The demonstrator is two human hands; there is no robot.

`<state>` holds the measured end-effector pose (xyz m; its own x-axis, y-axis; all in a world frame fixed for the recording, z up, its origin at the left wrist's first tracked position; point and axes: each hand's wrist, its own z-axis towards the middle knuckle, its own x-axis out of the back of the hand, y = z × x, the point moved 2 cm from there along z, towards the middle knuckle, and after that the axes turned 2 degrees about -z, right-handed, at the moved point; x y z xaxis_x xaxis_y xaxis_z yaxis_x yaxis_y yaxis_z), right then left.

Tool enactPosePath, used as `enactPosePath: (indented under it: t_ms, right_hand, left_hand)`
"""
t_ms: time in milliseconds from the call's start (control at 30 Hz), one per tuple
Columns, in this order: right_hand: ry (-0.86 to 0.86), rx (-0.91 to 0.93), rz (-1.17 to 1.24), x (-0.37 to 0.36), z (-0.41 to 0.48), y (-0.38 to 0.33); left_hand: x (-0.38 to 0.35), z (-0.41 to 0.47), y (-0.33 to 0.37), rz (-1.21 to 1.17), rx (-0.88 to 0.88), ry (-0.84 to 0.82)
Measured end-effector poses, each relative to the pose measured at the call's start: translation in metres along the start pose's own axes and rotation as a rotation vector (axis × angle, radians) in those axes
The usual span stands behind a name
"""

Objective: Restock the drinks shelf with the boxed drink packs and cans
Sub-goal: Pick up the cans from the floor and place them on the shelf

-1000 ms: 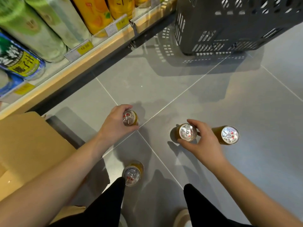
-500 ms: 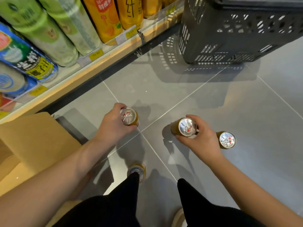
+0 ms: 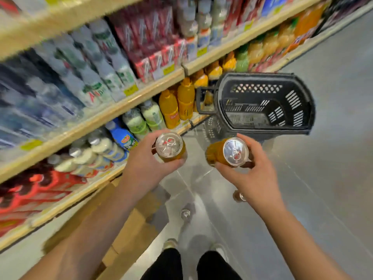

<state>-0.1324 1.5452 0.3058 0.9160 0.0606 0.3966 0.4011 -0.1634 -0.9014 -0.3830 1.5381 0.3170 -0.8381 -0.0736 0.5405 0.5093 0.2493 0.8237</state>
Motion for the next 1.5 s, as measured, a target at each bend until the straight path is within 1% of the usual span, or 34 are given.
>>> enactPosePath:
  t_ms: [167,267,400,567,733,833,967,1200,1500]
  right_hand:
    - [0.008,0.167,-0.014,0.077,-0.048,-0.196]
    - [0.021,0.248,-0.012,0.115,-0.071,-0.287]
    - [0.044,0.359,-0.011,0.15,-0.095,-0.374]
    - [0.056,0.486,0.029,0.179,-0.127,-0.439]
    - [0.012,0.583,0.125,0.188,-0.152,-0.474]
    - [0.005,0.628,0.154,0.188,-0.159,-0.487]
    - [-0.026,0.659,0.152,0.19,-0.16,-0.501]
    - [-0.102,0.7,0.172,0.184,-0.149,-0.515]
    - [-0.193,0.738,0.154,0.146,-0.121,-0.548]
  left_hand:
    - [0.124,-0.051,0.171,-0.01,-0.094,0.032]
    - [0.182,-0.077,0.249,-0.078,-0.076,0.058]
    - [0.238,-0.115,0.33,-0.083,-0.218,0.15]
    - [0.285,-0.165,0.397,-0.167,-0.356,0.271]
    - [0.303,-0.205,0.426,-0.242,-0.436,0.342]
    - [0.308,-0.223,0.435,-0.257,-0.449,0.37]
    - [0.313,-0.235,0.439,-0.281,-0.436,0.416]
    - [0.32,-0.243,0.444,-0.251,-0.396,0.511]
    - [0.348,-0.223,0.424,-0.23,-0.352,0.583]
